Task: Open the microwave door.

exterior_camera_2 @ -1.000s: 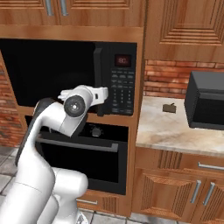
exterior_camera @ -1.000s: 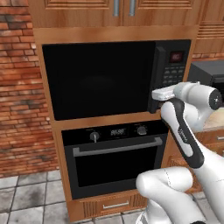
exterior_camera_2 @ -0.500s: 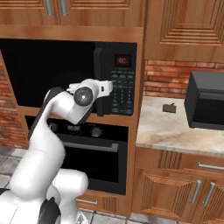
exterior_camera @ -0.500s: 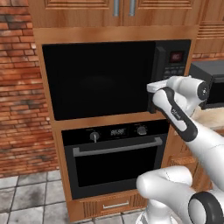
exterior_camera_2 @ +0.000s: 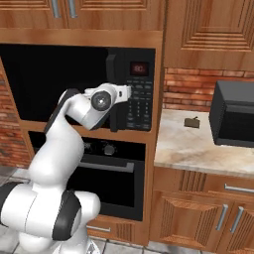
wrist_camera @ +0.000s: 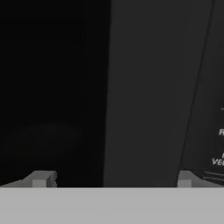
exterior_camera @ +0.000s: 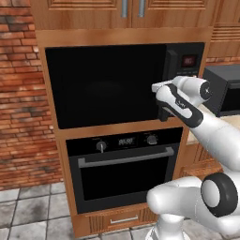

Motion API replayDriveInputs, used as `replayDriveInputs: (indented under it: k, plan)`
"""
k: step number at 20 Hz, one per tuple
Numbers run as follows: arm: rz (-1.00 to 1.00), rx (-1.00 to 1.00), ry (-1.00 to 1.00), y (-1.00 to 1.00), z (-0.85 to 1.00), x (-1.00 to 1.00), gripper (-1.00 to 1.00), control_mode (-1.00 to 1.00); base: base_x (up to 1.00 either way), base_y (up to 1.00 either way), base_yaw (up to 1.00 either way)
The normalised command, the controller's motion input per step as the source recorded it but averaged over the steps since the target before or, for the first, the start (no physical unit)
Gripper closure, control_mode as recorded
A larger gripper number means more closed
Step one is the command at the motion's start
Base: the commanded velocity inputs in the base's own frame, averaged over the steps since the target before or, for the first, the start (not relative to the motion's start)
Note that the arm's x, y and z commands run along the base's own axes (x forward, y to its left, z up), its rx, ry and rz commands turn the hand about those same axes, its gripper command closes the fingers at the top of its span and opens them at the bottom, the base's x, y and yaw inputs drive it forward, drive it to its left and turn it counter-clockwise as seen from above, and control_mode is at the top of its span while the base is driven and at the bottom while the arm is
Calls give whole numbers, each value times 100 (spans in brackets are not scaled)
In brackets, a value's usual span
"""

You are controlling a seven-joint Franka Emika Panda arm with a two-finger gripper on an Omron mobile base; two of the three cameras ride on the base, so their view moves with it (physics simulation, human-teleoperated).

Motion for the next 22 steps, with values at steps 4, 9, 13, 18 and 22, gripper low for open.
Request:
replayDriveInputs:
  k: [4, 9, 13, 18, 22]
  plan:
    - [0, 0, 0, -2, 0, 43, -100, -100, 0, 0, 0]
    - [0, 0, 0, -1, 0, 23, 100, -100, 0, 0, 0]
    - [0, 0, 0, 0, 0, -1, 100, -100, 0, 0, 0]
    - [0, 0, -6, -3, 8, -50, 100, -100, 0, 0, 0]
    - [0, 1, -10, -13, 27, -99, 100, -100, 0, 0, 0]
